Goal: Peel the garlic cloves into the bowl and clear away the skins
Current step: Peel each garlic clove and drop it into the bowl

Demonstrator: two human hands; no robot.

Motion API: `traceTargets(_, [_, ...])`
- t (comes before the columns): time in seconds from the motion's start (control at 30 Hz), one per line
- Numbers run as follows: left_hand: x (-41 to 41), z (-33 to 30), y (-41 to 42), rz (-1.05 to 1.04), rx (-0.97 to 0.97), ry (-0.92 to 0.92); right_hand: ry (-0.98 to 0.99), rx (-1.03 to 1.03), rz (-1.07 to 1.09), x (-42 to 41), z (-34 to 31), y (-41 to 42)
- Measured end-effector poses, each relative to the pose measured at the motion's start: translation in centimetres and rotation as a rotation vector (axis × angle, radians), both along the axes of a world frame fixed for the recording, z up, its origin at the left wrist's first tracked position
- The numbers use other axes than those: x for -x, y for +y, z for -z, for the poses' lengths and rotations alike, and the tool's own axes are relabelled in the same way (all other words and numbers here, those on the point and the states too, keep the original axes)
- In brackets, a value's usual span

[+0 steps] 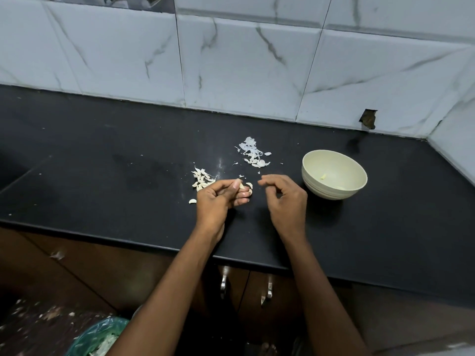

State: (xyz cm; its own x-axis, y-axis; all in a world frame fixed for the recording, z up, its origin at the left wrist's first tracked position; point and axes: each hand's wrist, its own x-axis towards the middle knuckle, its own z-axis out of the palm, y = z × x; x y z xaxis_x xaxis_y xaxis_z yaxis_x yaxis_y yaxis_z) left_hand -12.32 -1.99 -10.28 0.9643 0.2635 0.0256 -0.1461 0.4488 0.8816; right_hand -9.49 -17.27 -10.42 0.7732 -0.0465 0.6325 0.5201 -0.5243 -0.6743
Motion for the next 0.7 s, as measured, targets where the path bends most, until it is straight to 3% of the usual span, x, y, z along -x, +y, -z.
traceTargets(0.13, [0.2, -0.2, 0.1, 0.025, 0.022, 0.007, 0.082, 0.026, 0.102, 0.4, -0.4, 0.4])
traceTargets(0.3, [0.4, 0.0, 0.1, 0.055, -0.043, -0.002, 0.101, -0.057, -0.132, 0.3, -0.7, 0.0])
traceTargets(0.4, [0.3, 0.2, 0.2, 0.118, -0.071, 0.003, 0.112, 0.056, -0.224, 0.5, -0.2, 0.2])
traceTargets(0.47, [0.2, 0.2, 0.2, 0.185, -0.073, 0.012, 0.078, 0.118, -0.2, 0.6, 0.0, 0.2])
traceTargets(0.57, [0.2, 0.2, 0.1, 0.233, -0.092, -0.009, 0.079, 0.033, -0.145, 0.7, -0.5, -0.1])
traceTargets(0.7, [0.0, 0.6, -0.4, 0.121, -0.212, -0.059, 0.058, -0.076, -0.048, 1.9, -1.3, -1.2])
